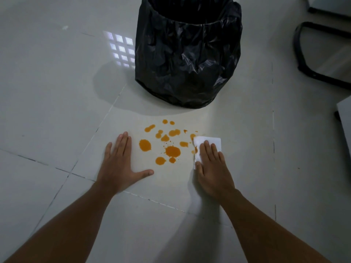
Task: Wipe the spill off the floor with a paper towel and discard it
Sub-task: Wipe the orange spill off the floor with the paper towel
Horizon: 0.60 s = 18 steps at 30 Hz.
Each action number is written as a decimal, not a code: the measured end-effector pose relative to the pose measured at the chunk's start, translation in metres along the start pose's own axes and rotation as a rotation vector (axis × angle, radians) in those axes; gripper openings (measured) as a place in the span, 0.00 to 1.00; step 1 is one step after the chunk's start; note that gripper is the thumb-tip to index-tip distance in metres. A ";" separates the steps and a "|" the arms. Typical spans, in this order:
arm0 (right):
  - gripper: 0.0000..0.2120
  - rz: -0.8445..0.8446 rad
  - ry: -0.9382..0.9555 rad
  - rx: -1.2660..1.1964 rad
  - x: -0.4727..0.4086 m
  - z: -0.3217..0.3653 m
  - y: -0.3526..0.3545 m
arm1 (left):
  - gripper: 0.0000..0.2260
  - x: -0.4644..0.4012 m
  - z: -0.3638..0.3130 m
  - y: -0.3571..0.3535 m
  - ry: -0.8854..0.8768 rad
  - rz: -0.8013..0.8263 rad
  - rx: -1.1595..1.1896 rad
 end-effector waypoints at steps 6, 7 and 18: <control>0.32 -0.036 -0.077 0.030 0.009 -0.012 -0.003 | 0.62 -0.002 0.001 0.000 -0.003 -0.002 -0.008; 0.32 -0.031 -0.082 0.041 0.001 -0.015 -0.002 | 0.62 -0.001 0.000 0.000 -0.008 0.004 -0.011; 0.28 -0.038 0.082 0.059 0.005 -0.003 -0.006 | 0.62 -0.002 0.000 -0.002 -0.019 -0.009 -0.024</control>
Point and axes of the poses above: each hand's wrist, its own x-axis away from the middle knuckle, its own y-axis out of the back of the hand, z = x × y, the point moved 2 cm from there along -x, towards the middle knuckle
